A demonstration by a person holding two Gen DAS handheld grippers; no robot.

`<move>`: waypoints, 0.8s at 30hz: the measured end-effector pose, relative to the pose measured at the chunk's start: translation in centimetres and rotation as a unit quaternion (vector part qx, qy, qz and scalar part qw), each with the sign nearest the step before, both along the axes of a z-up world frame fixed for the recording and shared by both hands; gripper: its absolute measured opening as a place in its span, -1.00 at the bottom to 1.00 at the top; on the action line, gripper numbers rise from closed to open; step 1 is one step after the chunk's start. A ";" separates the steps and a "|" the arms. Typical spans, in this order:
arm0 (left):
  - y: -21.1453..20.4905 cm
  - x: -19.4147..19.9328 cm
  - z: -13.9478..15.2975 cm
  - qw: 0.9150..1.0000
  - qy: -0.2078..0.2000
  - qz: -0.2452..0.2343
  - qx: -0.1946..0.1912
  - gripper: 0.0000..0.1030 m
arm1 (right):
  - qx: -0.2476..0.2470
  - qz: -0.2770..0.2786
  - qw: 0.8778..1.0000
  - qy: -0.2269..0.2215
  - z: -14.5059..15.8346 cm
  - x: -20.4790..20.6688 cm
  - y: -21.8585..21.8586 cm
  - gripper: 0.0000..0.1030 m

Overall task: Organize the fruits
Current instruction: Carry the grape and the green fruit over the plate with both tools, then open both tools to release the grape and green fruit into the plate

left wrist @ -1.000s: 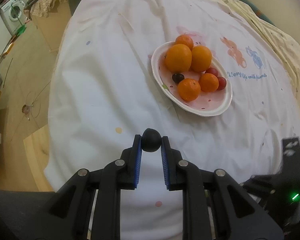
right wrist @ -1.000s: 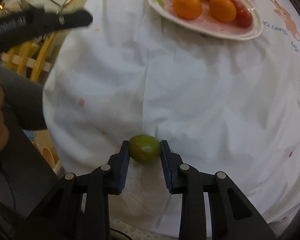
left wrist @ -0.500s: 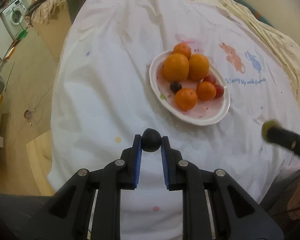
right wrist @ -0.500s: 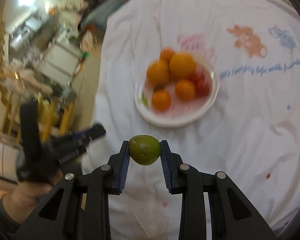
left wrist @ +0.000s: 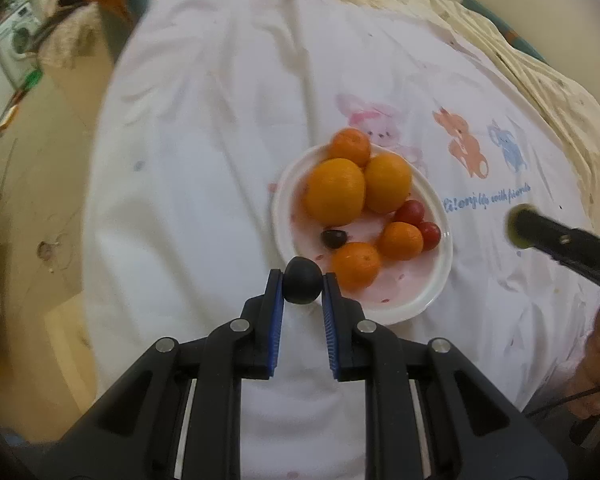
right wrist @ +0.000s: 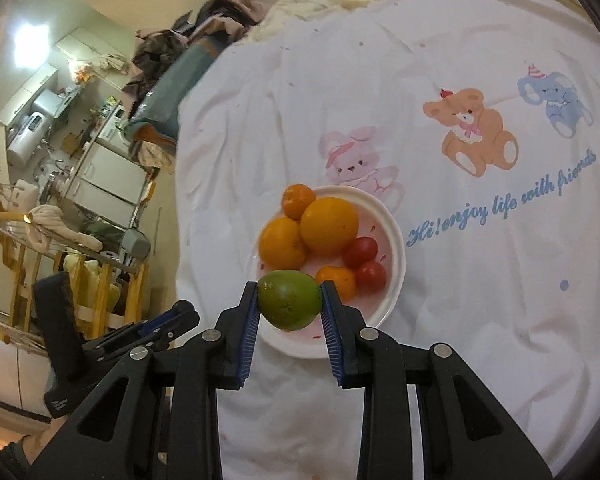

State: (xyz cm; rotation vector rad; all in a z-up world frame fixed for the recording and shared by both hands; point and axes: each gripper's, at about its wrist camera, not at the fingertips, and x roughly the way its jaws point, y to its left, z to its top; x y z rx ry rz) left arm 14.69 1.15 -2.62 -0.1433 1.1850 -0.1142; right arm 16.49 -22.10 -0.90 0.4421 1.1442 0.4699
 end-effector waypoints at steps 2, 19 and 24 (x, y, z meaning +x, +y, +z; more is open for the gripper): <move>-0.7 0.9 -0.8 1.000 0.006 -0.006 0.003 -0.69 | 0.003 0.003 1.000 0.011 -1.3 0.4 0.3 -0.38; -1.3 3.7 -5.4 0.999 0.037 0.023 -0.017 -0.68 | -0.009 0.040 0.996 0.085 -8.0 0.9 2.5 -0.37; -1.6 3.8 -5.7 0.999 0.041 0.021 -0.011 -0.68 | -0.024 0.046 0.995 0.088 -8.8 0.6 2.7 -0.35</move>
